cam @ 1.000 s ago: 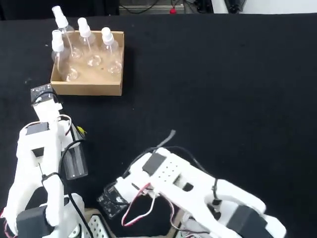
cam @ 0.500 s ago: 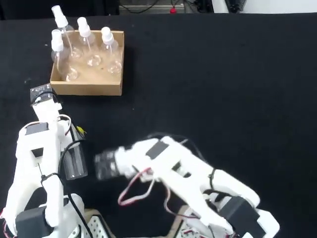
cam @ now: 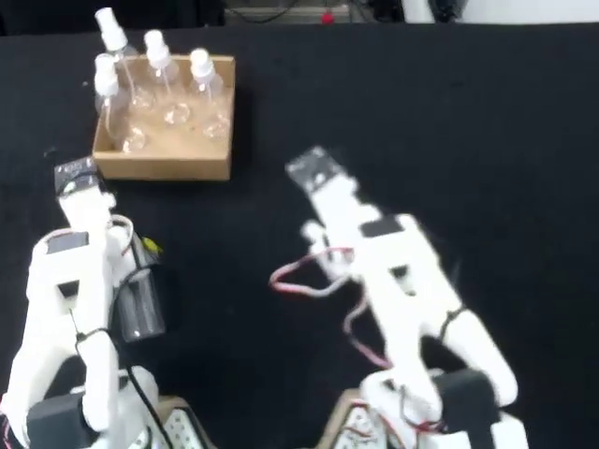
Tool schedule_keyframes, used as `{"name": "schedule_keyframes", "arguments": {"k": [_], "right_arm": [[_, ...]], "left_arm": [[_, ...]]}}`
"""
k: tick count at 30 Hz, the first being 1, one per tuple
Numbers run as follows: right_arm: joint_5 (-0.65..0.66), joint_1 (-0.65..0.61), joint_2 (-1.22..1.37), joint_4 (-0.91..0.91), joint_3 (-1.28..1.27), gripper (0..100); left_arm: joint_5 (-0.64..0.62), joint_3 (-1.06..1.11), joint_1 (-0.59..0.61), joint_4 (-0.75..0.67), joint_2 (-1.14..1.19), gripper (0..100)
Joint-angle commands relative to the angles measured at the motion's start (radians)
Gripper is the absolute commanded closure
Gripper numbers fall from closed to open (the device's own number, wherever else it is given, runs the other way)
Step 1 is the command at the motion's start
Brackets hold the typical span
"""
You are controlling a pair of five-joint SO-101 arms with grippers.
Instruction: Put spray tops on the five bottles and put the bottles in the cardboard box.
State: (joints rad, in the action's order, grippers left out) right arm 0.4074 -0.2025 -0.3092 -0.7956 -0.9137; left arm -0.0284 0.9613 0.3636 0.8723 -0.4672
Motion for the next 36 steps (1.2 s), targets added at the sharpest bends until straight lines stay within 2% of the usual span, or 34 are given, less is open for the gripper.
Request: {"name": "schedule_keyframes", "arguments": {"k": [1,9,12,15,19,34,36], "right_arm": [[-0.015,0.038,0.041,0.014,-0.004,88.0],[-0.015,0.041,0.2,0.0,0.143,86.4],[-0.015,0.025,0.245,-0.127,0.252,85.1],[-0.008,-0.012,0.289,-0.278,0.366,78.3],[-0.006,-0.048,0.334,-0.362,0.452,75.4],[0.115,-0.025,0.444,-0.245,0.432,75.6],[0.117,-0.025,0.46,-0.247,0.432,78.3]], "left_arm": [[-0.002,-0.059,0.012,-0.002,-0.02,80],[-0.002,-0.059,0.012,-0.002,-0.02,80],[-0.002,-0.059,0.012,-0.002,-0.02,80],[-0.002,-0.059,0.013,-0.002,-0.02,80],[-0.002,-0.059,0.013,-0.002,-0.02,80],[0.0,-0.059,0.015,-0.002,-0.02,80],[0.0,-0.059,0.015,-0.002,-0.02,80]]}}
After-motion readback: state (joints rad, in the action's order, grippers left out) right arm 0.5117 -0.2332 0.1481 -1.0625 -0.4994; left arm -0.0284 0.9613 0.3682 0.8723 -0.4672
